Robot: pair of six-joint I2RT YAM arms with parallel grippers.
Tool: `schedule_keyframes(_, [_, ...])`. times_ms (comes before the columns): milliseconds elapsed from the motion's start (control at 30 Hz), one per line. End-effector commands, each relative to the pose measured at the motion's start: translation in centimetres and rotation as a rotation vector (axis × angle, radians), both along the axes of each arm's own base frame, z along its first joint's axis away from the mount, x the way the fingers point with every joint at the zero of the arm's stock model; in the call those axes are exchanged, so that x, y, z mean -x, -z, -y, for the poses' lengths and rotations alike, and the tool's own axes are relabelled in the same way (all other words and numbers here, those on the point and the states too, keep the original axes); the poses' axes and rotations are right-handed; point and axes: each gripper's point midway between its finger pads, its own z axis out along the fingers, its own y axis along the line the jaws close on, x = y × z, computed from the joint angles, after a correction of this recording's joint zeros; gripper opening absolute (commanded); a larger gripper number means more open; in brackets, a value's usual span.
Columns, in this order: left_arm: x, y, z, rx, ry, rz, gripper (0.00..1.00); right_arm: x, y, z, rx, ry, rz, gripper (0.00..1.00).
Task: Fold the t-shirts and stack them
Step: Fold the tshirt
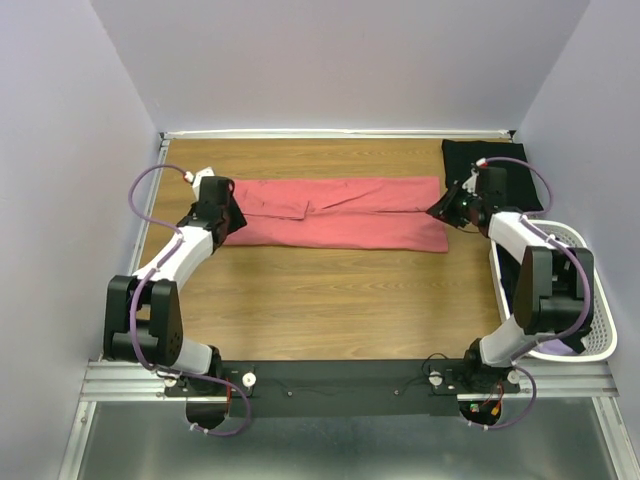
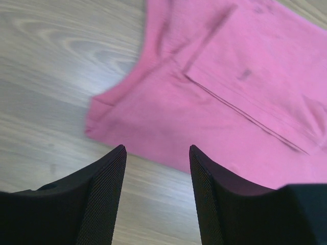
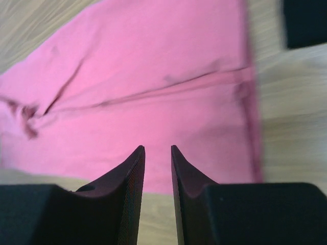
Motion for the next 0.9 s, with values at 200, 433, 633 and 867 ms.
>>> schedule_keyframes(200, [-0.3,1.4,7.1,0.187,0.132,-0.022,0.48,3.4,0.9,-8.1,-0.149,-0.213,-0.021,0.34])
schedule_keyframes(433, [-0.5,4.9,7.9,0.216,0.138,-0.094,0.42,3.9,4.3,-6.4,-0.057,-0.163,-0.08,0.33])
schedule_keyframes(633, [1.1,8.4,7.1,0.179,0.108,-0.213,0.38,4.4,6.3,-5.0,-0.012,-0.11,-0.129,0.33])
schedule_keyframes(867, [1.8,7.6,5.9,0.14,0.07,-0.201,0.42,4.3,4.9,-4.4,0.037,-0.123,-0.095,0.33])
